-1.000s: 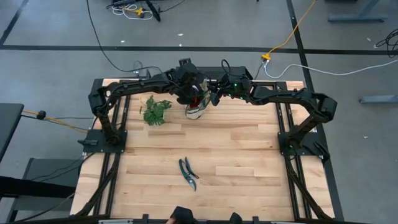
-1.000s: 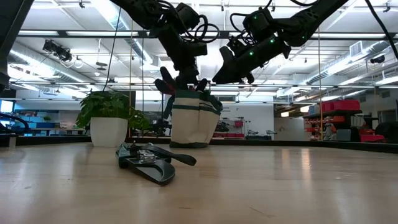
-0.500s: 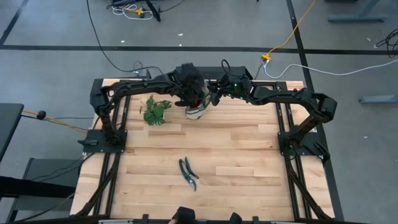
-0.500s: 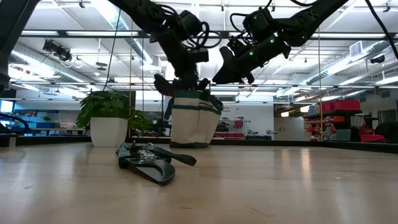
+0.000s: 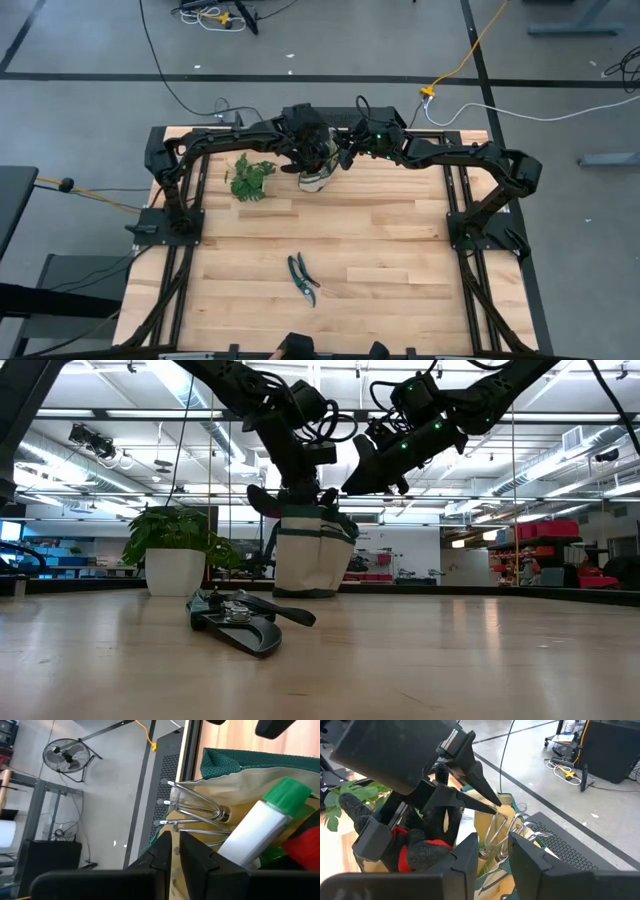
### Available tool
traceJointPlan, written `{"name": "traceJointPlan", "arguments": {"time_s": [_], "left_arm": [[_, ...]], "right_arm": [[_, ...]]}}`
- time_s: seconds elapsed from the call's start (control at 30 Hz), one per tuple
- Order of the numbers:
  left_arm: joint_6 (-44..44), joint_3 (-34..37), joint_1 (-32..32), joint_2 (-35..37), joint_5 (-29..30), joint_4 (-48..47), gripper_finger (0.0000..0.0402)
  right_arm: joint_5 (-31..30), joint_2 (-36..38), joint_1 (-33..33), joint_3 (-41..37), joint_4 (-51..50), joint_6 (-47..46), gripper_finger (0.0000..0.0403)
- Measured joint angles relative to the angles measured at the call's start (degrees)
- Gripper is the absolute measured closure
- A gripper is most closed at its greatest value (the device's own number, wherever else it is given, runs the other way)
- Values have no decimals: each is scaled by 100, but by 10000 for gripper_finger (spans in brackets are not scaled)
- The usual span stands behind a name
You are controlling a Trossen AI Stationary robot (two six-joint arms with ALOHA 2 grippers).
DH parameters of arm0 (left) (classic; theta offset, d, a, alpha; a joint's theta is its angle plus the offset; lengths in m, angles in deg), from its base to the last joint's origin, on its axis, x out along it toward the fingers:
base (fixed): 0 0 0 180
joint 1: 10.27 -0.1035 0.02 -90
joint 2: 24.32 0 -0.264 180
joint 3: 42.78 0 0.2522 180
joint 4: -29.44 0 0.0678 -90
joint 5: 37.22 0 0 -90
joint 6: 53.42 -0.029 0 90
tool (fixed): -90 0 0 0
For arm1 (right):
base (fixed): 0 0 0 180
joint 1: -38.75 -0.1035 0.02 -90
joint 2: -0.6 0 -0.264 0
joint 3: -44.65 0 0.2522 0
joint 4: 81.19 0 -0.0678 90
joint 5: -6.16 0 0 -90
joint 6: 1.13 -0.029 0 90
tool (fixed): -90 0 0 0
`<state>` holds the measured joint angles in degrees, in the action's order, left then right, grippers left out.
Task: Pick & Place Garden tools in Gardening bag
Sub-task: Put the brown hand rake into the white gardening bag, then put the green shear scissors into the white gardening bag
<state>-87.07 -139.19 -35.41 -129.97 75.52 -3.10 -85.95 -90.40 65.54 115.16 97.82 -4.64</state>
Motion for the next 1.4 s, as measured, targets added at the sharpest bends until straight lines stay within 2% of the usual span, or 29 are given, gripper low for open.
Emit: {"name": "traceJointPlan", "arguments": {"time_s": [0.3,0.53,0.73,0.93,1.07,1.4], "left_arm": [[-45,0,30,0,569,48,350],[-20,0,100,28,446,116,323],[-28,2,164,43,774,137,307],[5,4,191,389,759,203,305],[306,4,189,721,537,125,305],[1470,4,226,1643,-753,-596,305]], "right_arm": [[0,0,0,0,-5,0,295],[-1,0,0,0,-40,0,295],[0,0,2,0,-43,0,295],[-2,0,0,0,-48,0,295],[0,0,1,0,-82,0,295],[-2,0,2,0,-195,-15,295]]}}
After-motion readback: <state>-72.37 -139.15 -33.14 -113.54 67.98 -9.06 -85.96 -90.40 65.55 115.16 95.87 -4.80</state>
